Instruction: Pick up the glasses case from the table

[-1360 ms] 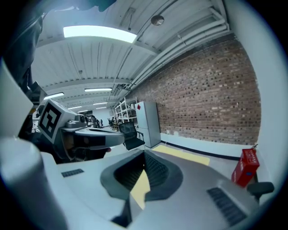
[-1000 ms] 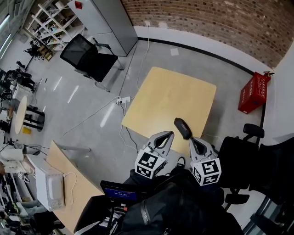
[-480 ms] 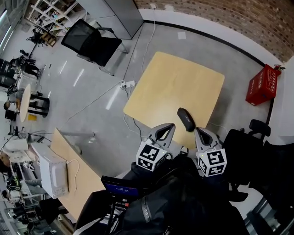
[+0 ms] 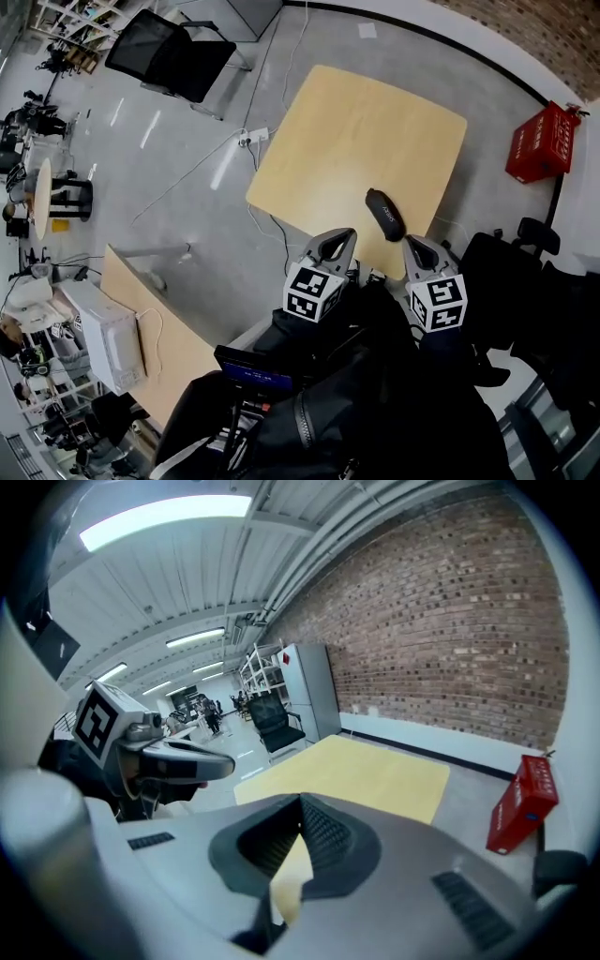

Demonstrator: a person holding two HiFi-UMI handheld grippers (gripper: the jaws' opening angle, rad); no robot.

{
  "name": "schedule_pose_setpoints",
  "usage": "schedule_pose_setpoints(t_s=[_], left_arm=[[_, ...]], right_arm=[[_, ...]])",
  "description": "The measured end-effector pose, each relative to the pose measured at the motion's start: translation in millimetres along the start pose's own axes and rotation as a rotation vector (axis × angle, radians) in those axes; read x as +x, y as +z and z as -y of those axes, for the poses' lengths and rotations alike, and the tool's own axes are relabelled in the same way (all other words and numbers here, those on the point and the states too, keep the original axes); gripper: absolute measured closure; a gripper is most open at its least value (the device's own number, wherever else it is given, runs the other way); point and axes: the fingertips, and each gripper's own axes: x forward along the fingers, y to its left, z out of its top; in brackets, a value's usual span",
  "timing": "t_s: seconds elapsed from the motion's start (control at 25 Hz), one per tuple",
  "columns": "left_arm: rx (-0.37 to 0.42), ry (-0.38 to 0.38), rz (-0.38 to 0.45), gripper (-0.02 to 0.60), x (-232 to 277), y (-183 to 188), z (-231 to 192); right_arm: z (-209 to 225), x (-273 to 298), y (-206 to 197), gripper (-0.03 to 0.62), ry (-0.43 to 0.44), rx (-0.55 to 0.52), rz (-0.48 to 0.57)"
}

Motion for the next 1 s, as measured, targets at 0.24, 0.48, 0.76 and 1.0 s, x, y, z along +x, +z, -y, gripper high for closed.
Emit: schedule_pose_setpoints(t_s=[0.24, 0.48, 0.76, 1.0], left_arm=[[-0.047, -0.021, -0.067, 0.581, 23.5, -29.8, -18.7], [-0.099, -0.034, -0.125, 0.581, 24.4, -65.8, -32.1], [-0.131, -0.046, -0.172, 0.581, 31.8, -100.2, -40.9], [-0.162, -0.053, -0.219, 0.581, 41.5, -124.3, -49.6]], right_arm=[[11.5, 22.0, -19.1, 0.589, -0.041, 0.039, -0.056], [7.5, 48.0, -45.8, 0.589, -0.053, 0.029, -0.129], [13.1, 79.1, -81.1, 0.589, -0.062, 0.013, -0.232], [22.7, 101.2, -107.0, 0.589, -0.063, -0.033, -0.312]])
